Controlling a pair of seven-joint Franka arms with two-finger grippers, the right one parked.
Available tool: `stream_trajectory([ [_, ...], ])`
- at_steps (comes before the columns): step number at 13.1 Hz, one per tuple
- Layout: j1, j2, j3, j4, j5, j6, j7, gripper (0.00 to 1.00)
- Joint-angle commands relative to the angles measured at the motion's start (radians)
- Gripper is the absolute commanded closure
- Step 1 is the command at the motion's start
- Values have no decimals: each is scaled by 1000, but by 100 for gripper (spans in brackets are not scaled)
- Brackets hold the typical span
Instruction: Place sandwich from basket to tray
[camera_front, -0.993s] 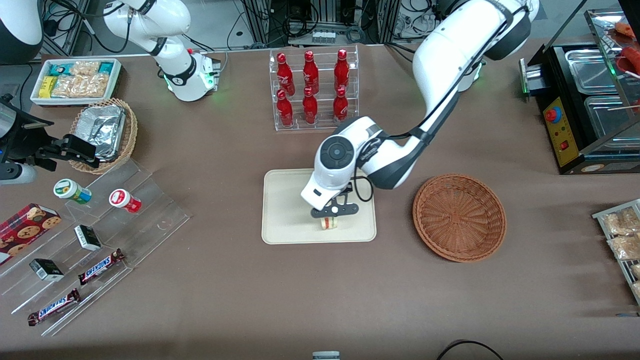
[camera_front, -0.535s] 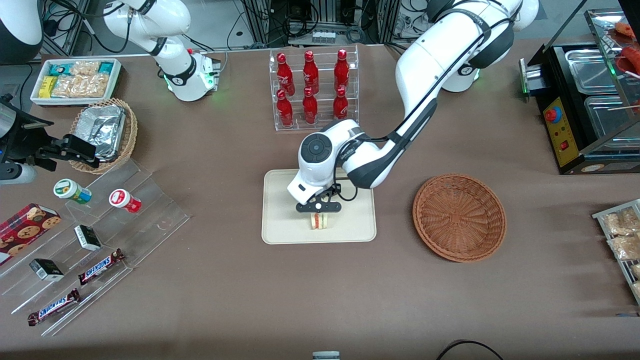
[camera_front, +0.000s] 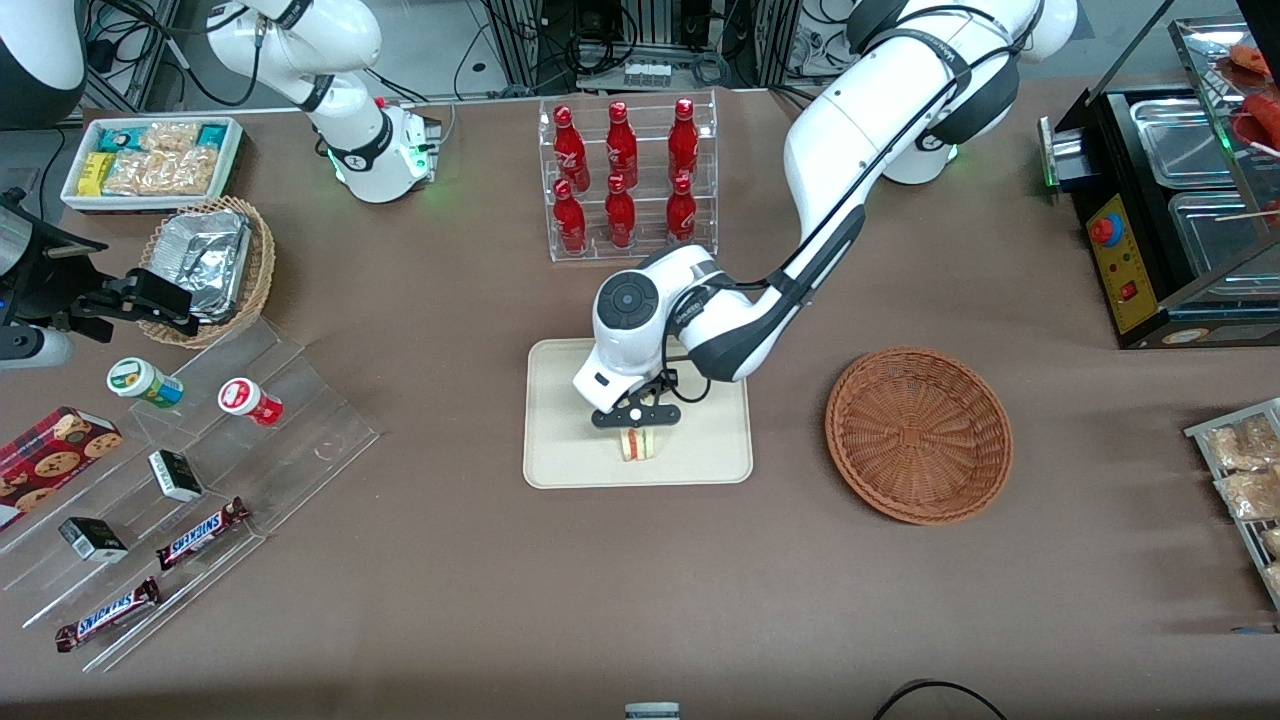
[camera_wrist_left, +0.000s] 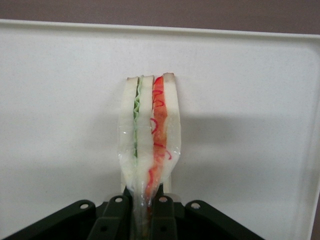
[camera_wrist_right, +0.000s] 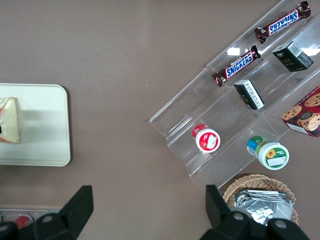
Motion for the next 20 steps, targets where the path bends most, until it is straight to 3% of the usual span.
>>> stream_trajectory([
  [1, -24, 8, 14, 29, 27, -9, -33, 2],
  [4, -21, -17, 14, 29, 32, -18, -31, 1],
  [10, -4, -167, 17, 35, -6, -221, -31, 1],
  [16, -4, -383, 177, 26, -172, -409, -11, 1],
  [20, -4, -498, 341, 11, -285, -556, 203, 1],
])
